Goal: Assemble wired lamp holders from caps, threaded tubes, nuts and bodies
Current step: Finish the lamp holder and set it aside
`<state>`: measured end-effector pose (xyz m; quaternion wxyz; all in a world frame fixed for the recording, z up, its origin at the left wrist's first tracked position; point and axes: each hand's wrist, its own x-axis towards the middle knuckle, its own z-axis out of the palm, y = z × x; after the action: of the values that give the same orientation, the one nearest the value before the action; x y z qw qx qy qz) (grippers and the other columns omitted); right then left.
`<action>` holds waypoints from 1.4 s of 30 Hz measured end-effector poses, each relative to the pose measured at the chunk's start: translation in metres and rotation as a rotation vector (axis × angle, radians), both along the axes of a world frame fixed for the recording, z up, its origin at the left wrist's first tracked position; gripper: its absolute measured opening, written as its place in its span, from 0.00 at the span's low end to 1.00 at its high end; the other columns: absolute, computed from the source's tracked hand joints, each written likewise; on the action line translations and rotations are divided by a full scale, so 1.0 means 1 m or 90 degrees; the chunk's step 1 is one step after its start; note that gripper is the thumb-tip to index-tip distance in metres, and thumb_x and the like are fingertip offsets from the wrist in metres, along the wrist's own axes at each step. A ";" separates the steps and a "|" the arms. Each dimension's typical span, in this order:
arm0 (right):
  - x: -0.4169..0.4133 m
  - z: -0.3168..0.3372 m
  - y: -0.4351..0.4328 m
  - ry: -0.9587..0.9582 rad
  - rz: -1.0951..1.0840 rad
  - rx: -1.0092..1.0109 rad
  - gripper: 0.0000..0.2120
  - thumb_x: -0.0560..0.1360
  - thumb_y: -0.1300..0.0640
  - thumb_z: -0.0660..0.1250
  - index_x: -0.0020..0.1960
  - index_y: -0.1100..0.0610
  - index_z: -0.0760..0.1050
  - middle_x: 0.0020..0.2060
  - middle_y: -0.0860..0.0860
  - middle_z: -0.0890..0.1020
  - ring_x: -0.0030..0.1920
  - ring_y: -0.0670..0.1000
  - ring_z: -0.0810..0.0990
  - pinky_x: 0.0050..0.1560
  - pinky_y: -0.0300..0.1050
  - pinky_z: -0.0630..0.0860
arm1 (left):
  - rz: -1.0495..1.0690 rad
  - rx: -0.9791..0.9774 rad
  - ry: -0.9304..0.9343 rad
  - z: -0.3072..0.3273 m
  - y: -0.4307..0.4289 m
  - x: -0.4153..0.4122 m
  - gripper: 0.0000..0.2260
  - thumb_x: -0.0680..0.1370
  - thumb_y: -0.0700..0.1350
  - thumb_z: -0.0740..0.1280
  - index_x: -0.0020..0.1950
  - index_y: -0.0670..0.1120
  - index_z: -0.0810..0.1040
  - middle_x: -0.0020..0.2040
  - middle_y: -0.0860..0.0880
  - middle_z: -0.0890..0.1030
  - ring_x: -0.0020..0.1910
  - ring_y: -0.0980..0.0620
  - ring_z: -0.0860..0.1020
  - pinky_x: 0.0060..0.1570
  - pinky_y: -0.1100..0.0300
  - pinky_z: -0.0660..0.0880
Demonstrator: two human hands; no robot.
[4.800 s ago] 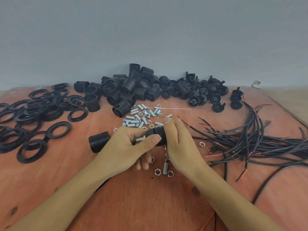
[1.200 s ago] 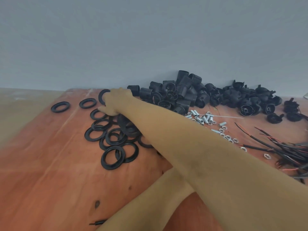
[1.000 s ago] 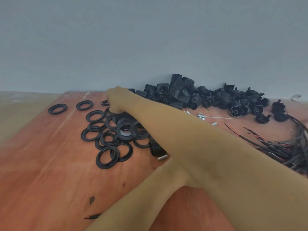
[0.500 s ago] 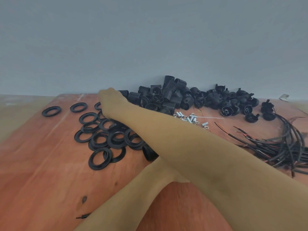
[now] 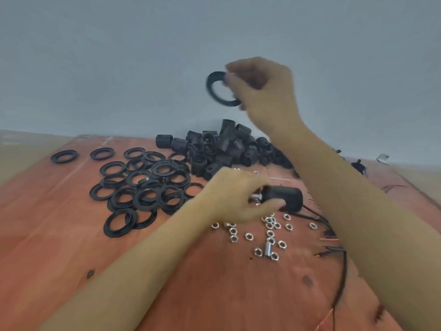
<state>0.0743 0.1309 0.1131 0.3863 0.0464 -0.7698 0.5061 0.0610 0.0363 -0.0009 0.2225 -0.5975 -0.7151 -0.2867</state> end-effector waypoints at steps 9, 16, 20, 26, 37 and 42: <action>0.071 -0.069 0.073 -0.084 0.029 -0.458 0.08 0.80 0.66 0.63 0.52 0.58 0.80 0.45 0.56 0.81 0.28 0.45 0.70 0.28 0.35 0.69 | 0.136 0.084 -0.117 -0.003 0.009 -0.002 0.24 0.73 0.65 0.59 0.53 0.48 0.82 0.28 0.61 0.71 0.28 0.57 0.71 0.34 0.62 0.68; 0.064 -0.125 0.071 -0.222 0.062 -0.441 0.13 0.81 0.65 0.62 0.51 0.52 0.82 0.44 0.50 0.86 0.41 0.48 0.80 0.37 0.40 0.75 | 0.172 0.158 -0.148 -0.028 -0.002 0.012 0.23 0.74 0.62 0.62 0.56 0.46 0.82 0.27 0.61 0.70 0.24 0.62 0.67 0.29 0.67 0.64; 0.064 -0.138 0.068 -0.251 0.023 -0.321 0.14 0.80 0.65 0.63 0.50 0.47 0.81 0.44 0.48 0.86 0.41 0.43 0.82 0.38 0.36 0.78 | 0.180 0.157 -0.087 -0.033 0.000 0.011 0.21 0.74 0.60 0.65 0.54 0.45 0.83 0.29 0.61 0.70 0.26 0.63 0.65 0.28 0.68 0.66; 0.076 -0.137 0.066 -0.183 0.020 -0.155 0.13 0.83 0.58 0.59 0.52 0.45 0.81 0.45 0.47 0.83 0.40 0.41 0.79 0.41 0.40 0.78 | 0.167 0.136 -0.021 -0.034 -0.003 0.007 0.22 0.74 0.60 0.66 0.56 0.45 0.83 0.30 0.54 0.81 0.24 0.56 0.74 0.25 0.64 0.70; 0.091 -0.126 0.091 -0.269 0.281 -0.206 0.25 0.68 0.60 0.73 0.65 0.57 0.76 0.60 0.52 0.82 0.60 0.51 0.81 0.55 0.43 0.79 | 0.124 0.085 -0.071 -0.023 -0.015 0.004 0.25 0.77 0.63 0.60 0.52 0.42 0.84 0.28 0.56 0.75 0.24 0.57 0.68 0.29 0.68 0.62; 0.088 -0.127 0.084 -0.283 0.169 -0.165 0.21 0.66 0.48 0.74 0.58 0.51 0.81 0.50 0.50 0.86 0.51 0.53 0.85 0.55 0.54 0.81 | 0.100 0.072 -0.058 -0.023 -0.017 0.001 0.24 0.74 0.61 0.64 0.53 0.42 0.84 0.29 0.54 0.78 0.24 0.56 0.70 0.30 0.66 0.66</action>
<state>0.1625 0.2146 -0.0135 0.1412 -0.0148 -0.7518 0.6439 0.0617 0.0195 -0.0240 0.2447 -0.5125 -0.7517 -0.3351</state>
